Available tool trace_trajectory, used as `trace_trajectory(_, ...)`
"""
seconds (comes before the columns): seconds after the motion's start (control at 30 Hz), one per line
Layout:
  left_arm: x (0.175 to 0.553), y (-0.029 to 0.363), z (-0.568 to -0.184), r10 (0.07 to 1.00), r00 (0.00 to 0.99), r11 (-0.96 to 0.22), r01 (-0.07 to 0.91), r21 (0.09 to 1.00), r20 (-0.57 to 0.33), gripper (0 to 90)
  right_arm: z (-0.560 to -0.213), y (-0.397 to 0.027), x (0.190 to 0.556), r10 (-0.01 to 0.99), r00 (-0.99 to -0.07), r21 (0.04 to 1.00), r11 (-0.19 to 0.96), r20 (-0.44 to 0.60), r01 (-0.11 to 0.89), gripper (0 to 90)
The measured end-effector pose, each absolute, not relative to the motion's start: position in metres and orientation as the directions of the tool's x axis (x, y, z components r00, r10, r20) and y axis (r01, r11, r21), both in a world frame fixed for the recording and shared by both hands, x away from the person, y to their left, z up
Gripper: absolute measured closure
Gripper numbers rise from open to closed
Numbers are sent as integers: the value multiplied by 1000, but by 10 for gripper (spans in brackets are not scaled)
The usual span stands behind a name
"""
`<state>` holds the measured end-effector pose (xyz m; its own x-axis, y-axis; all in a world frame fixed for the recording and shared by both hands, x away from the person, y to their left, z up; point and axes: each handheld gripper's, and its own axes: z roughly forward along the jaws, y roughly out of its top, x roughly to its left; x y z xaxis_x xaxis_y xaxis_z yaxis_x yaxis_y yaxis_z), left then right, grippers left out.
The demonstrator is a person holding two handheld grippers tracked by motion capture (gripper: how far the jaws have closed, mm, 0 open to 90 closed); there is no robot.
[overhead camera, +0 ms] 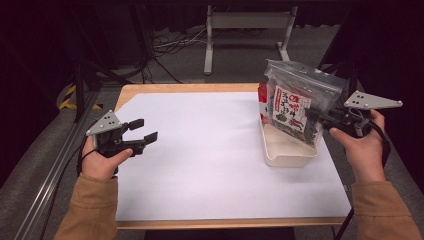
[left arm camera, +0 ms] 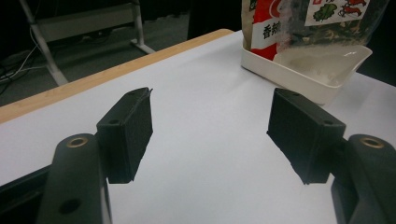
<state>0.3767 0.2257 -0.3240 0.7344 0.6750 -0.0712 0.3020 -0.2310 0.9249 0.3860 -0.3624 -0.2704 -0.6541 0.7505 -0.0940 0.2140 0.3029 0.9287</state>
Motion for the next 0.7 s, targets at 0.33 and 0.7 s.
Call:
trace_trajectory(0.33,377,226,-325,675,734,-232,305,924,-72,308,-281,-364,386,751,-656,927,292,-71,234,763)
trace_trajectory(0.7,377,227,-325,678,730,-227,311,923,-80,302,-293,-362,387,741,-669,918,305,-62,253,760)
